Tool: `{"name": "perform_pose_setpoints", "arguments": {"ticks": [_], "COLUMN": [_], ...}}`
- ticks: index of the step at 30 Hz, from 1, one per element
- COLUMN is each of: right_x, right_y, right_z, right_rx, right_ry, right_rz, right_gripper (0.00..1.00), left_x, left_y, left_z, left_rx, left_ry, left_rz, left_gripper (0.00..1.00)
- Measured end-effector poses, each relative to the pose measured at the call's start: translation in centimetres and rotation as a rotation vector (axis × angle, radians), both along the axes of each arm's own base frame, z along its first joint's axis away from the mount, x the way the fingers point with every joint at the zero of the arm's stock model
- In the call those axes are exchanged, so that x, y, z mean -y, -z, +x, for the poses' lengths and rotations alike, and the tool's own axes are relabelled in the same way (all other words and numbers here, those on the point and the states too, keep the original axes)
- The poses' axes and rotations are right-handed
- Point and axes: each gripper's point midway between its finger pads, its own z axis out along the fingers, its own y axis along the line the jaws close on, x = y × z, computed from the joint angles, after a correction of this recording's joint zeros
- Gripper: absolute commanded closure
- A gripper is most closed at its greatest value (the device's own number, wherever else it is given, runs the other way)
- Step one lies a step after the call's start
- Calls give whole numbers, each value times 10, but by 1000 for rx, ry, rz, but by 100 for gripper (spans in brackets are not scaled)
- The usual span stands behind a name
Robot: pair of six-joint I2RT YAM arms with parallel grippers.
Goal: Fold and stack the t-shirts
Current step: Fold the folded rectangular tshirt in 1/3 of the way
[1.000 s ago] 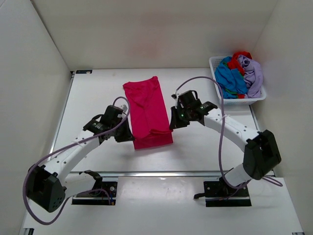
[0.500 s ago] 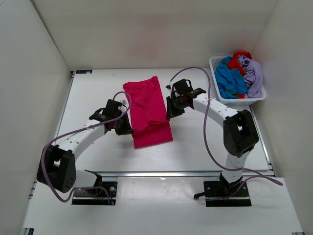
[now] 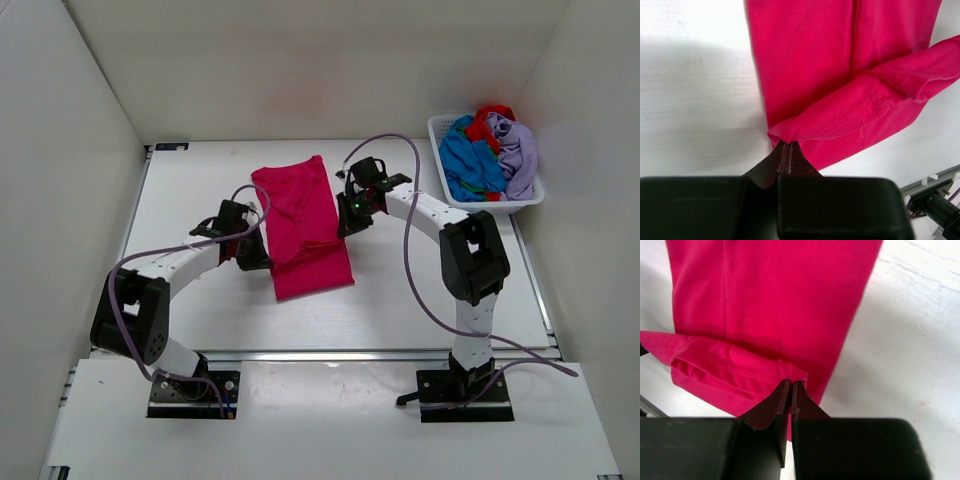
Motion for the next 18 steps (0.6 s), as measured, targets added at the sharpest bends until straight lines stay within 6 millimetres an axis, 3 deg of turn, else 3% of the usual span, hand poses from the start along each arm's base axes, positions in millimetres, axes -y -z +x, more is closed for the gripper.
{"name": "perform_pose_setpoints", "arguments": {"ticks": [10,12,14,16,18], "right_x": [4,3,2,0,-1], "right_y": [10,9,7,5,3], "right_z": [20,23,26,31,38], "right_rx": [-9,-8,-3,10,30], "right_ry": [15,13,14,19,35], "right_rz": [7,10,16,28,45], "right_gripper": [100,100,91,77,67], "left_x": [6,6,6,5,3], "left_y": [9,11,10,4,-3], "left_z": [20,25,32,42,53], "left_rx": [13,10,15,37,73], "left_ry": [-1,-5,-15,-35,-57], "left_rz": [-24,-25,-29,-41,-56], "left_gripper": [100,90,71,67,56]}}
